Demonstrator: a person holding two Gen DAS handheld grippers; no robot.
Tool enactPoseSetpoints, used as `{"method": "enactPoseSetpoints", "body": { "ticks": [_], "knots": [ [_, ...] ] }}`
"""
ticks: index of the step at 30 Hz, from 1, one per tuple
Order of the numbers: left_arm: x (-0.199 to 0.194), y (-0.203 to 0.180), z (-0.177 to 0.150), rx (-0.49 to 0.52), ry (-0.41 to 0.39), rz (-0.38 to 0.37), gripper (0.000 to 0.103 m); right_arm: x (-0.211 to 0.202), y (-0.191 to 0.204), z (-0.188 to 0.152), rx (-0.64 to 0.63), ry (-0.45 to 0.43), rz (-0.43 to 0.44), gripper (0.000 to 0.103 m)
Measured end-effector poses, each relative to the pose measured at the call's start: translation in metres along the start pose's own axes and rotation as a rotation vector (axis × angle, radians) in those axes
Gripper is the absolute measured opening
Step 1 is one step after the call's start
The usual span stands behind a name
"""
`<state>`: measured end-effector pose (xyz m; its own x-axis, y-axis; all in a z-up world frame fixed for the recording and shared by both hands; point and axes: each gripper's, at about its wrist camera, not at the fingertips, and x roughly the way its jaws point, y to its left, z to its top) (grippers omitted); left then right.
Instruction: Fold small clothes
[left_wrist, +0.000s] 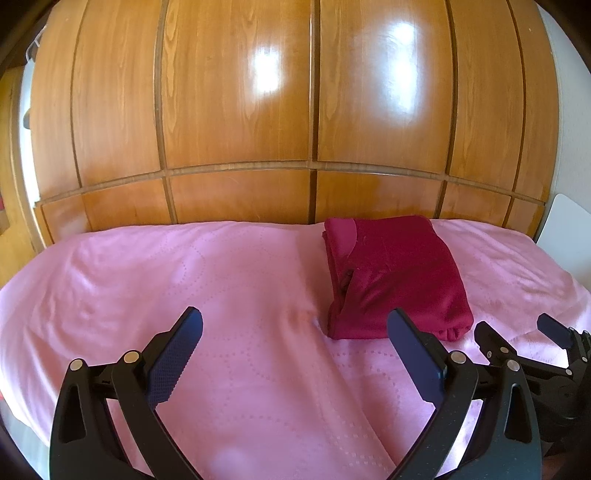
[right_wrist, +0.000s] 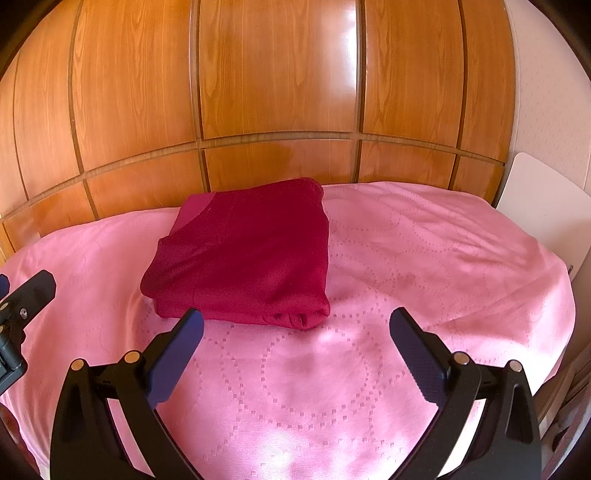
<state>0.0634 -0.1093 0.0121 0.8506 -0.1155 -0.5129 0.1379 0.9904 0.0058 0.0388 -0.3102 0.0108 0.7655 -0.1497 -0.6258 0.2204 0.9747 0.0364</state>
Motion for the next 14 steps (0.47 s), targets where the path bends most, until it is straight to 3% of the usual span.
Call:
{"method": "enactPoseSetpoints", "body": {
  "ticks": [14],
  "knots": [
    [0.010,0.004,-0.005,-0.013,0.049,-0.005,0.099,0.002,-0.004,0.000,0.002,-0.008,0.018,0.100]
  ]
}}
